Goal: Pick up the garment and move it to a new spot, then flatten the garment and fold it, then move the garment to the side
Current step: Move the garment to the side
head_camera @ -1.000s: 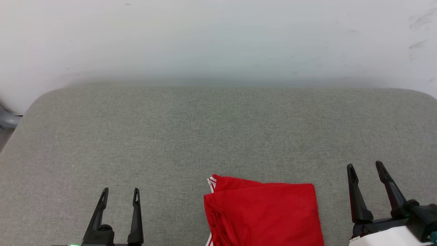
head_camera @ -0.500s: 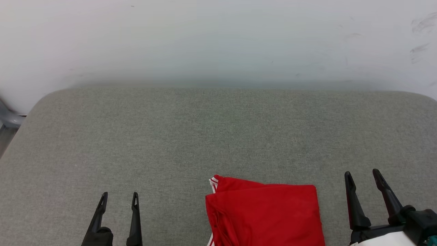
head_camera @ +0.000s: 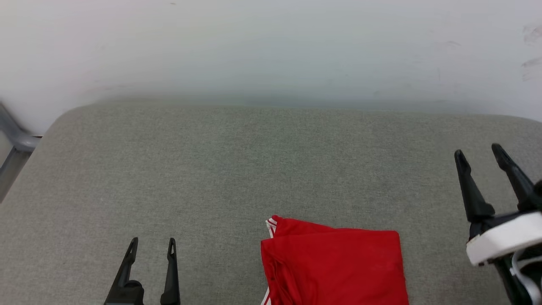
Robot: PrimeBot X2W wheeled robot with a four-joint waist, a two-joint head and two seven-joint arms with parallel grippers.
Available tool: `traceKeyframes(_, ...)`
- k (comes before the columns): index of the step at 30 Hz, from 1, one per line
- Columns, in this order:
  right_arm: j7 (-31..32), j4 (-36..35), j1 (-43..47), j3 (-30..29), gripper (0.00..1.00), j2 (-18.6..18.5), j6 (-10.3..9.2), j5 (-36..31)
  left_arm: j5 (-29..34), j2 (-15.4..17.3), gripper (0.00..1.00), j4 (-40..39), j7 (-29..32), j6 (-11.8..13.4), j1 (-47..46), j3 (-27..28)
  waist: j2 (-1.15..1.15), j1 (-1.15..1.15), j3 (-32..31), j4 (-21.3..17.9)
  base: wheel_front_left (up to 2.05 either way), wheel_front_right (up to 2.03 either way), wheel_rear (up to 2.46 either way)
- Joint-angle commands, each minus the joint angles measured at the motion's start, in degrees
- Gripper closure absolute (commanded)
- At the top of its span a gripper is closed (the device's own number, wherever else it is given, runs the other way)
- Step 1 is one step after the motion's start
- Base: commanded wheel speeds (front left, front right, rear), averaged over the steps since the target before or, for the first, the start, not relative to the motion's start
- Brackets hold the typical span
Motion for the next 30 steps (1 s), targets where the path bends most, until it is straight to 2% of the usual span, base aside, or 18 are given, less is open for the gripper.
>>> traceKeyframes(1,1.9,0.2,-1.5,0.7,0.0,-1.4,-0.05,1.6,-0.4,0.1,0.0,0.1,-0.1,-0.1,-0.8,-0.1,0.0,0.0,0.1,0.3,0.0,0.0,0.0)
traceKeyframes(10,26.1,3.3,-6.3,9.9,0.0,-12.0,-0.06,15.4,-0.3,-0.2,0.0,0.1,-0.1,-0.3,-1.7,-0.2,0.0,0.0,1.4,1.2,0.0,0.0,0.0)
traceKeyframes(17,39.1,7.2,-5.3,15.9,0.0,-15.3,-0.05,23.0,0.0,-0.5,0.0,-0.1,-0.1,-0.5,-3.1,-0.7,0.0,0.0,3.6,2.1,0.0,0.0,0.0)
traceKeyframes(19,43.5,10.0,-4.5,19.3,0.0,-15.8,-0.05,26.4,0.0,-0.8,0.0,0.1,-0.1,-0.6,-4.3,-1.3,0.0,0.0,5.2,3.3,0.0,0.0,0.0)
traceKeyframes(30,42.3,19.4,-6.6,27.7,0.0,-13.0,-0.05,27.6,-0.1,-1.2,0.0,0.4,-0.1,-0.8,-6.6,-1.5,0.0,0.0,8.2,5.2,0.0,0.0,0.0)
